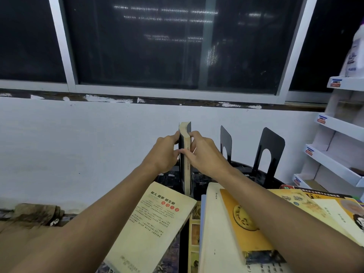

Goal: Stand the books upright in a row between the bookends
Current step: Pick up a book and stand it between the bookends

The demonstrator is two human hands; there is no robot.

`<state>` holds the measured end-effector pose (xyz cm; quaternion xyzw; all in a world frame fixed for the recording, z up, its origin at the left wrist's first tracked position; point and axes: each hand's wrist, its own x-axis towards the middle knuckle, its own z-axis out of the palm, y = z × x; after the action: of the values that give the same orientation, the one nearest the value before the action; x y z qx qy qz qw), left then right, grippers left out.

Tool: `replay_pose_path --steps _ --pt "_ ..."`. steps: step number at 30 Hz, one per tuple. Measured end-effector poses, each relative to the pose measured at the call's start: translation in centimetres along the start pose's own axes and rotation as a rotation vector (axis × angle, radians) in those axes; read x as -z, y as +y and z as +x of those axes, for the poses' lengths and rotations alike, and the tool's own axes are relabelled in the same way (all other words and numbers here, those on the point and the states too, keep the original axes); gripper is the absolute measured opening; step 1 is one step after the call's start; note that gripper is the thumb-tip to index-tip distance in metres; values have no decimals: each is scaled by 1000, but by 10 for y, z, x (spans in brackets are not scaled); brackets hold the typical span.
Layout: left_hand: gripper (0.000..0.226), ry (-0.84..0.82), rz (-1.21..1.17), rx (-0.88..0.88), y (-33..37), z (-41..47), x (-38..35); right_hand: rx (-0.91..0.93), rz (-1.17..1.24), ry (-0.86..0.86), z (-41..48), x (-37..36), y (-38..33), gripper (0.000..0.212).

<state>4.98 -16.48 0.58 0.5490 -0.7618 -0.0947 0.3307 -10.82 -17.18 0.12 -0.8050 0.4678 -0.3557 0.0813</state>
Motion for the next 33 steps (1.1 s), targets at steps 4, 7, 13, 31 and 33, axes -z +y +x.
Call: replay_pose_path --steps 4,7,13,31,33 --pt "58 -26 -20 5 1 -2 -1 57 19 -103 -3 13 2 71" --pt "62 -18 -25 10 0 -2 -2 57 22 -169 -2 19 6 75" --pt "55 5 -46 7 0 -1 -5 72 24 -240 1 9 14 84" --pt "58 31 -72 8 2 -4 -10 78 -15 -217 -2 7 8 82" --pt "56 33 -76 6 3 -5 -9 78 -24 -202 -3 4 10 81"
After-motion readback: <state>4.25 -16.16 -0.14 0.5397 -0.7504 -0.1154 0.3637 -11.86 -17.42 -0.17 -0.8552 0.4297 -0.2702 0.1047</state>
